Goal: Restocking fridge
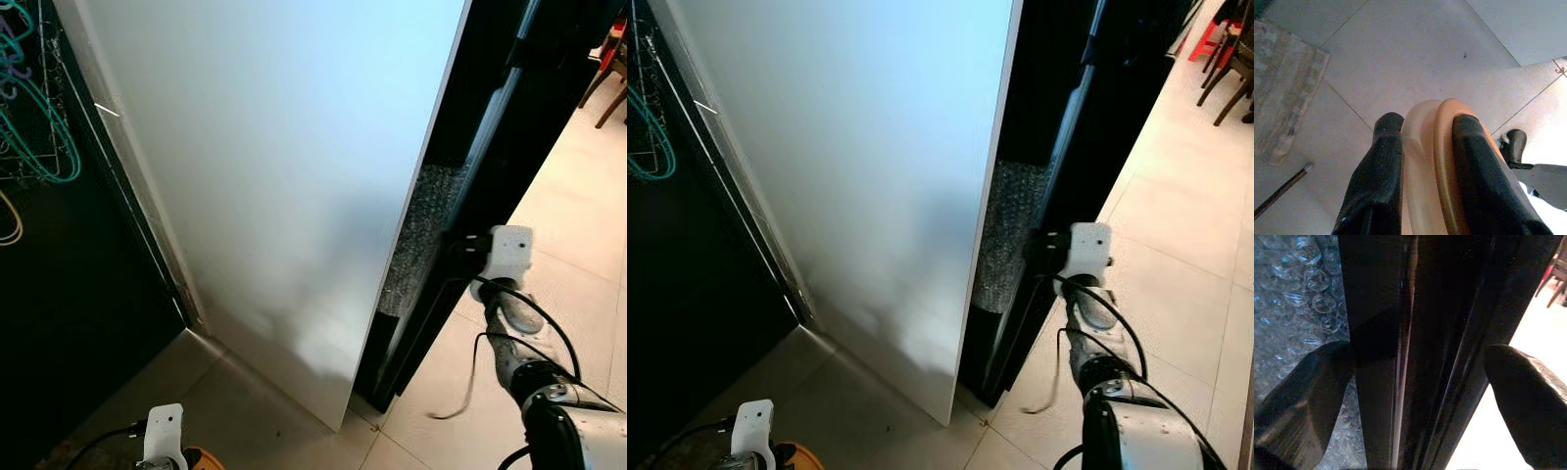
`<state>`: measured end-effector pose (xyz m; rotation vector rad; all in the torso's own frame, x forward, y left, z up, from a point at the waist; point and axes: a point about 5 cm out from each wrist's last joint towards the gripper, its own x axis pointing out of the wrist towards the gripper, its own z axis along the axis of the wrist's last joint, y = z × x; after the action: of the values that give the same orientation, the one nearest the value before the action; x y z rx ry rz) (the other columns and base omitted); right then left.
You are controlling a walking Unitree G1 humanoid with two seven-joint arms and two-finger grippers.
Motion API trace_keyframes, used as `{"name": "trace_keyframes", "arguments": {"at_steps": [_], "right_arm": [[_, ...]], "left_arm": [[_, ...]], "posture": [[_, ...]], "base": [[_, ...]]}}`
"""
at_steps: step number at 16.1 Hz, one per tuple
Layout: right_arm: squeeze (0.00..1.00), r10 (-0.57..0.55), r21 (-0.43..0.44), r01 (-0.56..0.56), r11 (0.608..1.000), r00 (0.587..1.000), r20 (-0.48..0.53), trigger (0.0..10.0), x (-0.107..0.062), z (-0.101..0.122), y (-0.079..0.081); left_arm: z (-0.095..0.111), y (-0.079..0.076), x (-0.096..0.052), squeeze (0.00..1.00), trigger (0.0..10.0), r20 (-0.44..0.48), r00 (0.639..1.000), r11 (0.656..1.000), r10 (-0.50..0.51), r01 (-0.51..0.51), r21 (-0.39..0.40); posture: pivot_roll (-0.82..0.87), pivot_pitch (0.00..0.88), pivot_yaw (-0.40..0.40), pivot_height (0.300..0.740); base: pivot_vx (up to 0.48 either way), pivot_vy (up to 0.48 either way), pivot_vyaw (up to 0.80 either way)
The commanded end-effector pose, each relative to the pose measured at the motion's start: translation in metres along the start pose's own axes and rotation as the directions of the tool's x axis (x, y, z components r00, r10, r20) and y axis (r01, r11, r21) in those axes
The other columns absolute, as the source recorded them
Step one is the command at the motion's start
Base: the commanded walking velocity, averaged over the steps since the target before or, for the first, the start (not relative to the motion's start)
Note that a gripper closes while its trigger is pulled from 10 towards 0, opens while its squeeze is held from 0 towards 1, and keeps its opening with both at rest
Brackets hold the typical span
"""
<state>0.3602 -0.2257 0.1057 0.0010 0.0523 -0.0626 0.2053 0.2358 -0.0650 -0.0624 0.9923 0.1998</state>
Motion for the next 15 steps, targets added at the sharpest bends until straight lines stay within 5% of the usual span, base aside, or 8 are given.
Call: {"name": "trace_keyframes", "arguments": {"at_steps": [1, 6, 9, 11, 15], "right_arm": [[0.0, -0.073, 0.003, 0.073, 0.997, 0.997, 0.01, 10.0, 0.0, 0.005, -0.013], [0.0, -0.188, -0.012, 0.188, 0.982, 0.982, -0.034, 10.0, -0.017, -0.019, -0.032], [0.0, -0.338, -0.067, 0.335, 0.94, 0.94, -0.042, 10.0, -0.032, -0.03, -0.055], [0.0, -0.416, -0.1, 0.411, 0.906, 0.909, -0.034, 10.0, -0.039, -0.034, -0.065], [0.0, -0.629, -0.166, 0.618, 0.768, 0.777, -0.018, 10.0, -0.057, -0.039, -0.092]], "left_arm": [[-0.002, -0.001, 0.0, 0.0, 10.0, -0.012, 1.0, 1.0, -0.001, 0.001, 0.004], [-0.002, -0.001, 0.0, 0.0, 10.0, -0.014, 1.0, 1.0, -0.005, 0.005, 0.007], [-0.002, 0.0, 0.0, 0.0, 10.0, -0.015, 1.0, 1.0, -0.005, 0.005, 0.012], [-0.001, 0.0, 0.0, 0.0, 10.0, -0.015, 1.0, 1.0, -0.006, 0.006, 0.013], [-0.001, 0.001, 0.0, 0.0, 10.0, -0.015, 1.0, 1.0, -0.007, 0.007, 0.016]], "posture": [[-0.03, 0.0, -0.049, 0.74], [-0.03, 0.0, -0.049, 0.74], [-0.03, 0.0, -0.049, 0.74], [-0.03, 0.0, -0.049, 0.74], [-0.03, 0.0, -0.052, 0.74]], "base": [[0.0, 0.0, 0.0], [0.0, 0.0, 0.0], [0.0, 0.0, 0.0], [0.0, 0.0, 0.0], [0.0, 0.0, 0.0]]}}
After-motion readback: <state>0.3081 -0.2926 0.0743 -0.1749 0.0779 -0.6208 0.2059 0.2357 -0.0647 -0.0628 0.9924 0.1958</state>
